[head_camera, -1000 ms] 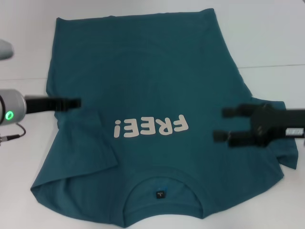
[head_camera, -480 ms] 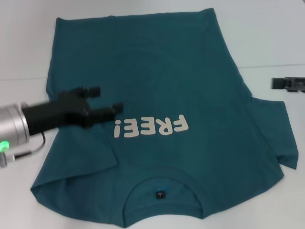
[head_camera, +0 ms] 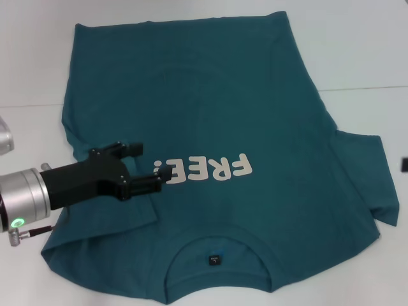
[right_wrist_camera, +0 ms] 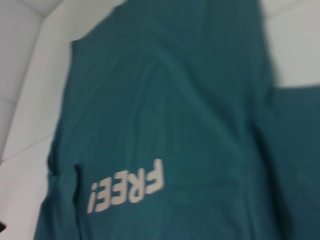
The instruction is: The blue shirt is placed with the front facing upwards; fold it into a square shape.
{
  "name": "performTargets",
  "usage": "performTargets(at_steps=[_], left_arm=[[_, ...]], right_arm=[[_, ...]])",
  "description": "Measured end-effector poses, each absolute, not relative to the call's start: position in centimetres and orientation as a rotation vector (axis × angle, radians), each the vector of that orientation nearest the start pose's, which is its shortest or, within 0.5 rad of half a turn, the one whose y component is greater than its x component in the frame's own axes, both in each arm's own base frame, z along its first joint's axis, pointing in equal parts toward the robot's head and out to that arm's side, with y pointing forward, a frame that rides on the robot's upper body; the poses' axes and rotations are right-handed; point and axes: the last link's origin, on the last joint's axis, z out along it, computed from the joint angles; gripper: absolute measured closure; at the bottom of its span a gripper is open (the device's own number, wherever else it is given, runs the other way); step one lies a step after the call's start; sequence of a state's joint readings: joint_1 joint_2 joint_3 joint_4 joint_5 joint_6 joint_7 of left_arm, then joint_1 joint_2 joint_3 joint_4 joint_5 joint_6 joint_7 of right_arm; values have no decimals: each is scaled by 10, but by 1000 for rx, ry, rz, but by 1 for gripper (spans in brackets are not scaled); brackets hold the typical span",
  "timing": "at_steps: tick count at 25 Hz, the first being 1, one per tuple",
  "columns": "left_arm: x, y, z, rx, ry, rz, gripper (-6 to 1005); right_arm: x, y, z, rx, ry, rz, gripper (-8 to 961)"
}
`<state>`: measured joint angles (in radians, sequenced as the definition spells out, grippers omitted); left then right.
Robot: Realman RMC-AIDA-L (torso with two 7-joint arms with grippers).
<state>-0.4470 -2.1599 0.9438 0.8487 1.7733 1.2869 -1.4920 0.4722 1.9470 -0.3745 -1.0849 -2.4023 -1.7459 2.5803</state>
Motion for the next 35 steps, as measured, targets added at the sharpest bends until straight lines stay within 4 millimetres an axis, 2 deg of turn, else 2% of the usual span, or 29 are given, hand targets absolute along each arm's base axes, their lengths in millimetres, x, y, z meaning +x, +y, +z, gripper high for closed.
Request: performTargets(at_steps=[2, 7, 14, 22, 27, 35], left_arm=[[-234, 352, -16, -2546, -626, -714, 94], [-236, 350, -20, -2558, -625, -702, 93], [-240, 351, -20, -2559, -633, -685, 93], [-242, 351, -22, -2572, -646, -646, 92], [-244, 354, -20, -2583, -656, -613, 93], [-245, 357, -21, -2606, -667, -536, 93]], right_arm=[[343, 301, 151, -1802, 1962, 497, 44], [363, 287, 152, -1695, 2011, 515, 44], [371, 282, 150, -1643, 2043, 484, 43], [364, 298, 143, -1646, 2057, 384, 43], [357, 308, 131, -1669, 2064, 375, 44], [361, 326, 105, -1663, 2075, 326, 44]])
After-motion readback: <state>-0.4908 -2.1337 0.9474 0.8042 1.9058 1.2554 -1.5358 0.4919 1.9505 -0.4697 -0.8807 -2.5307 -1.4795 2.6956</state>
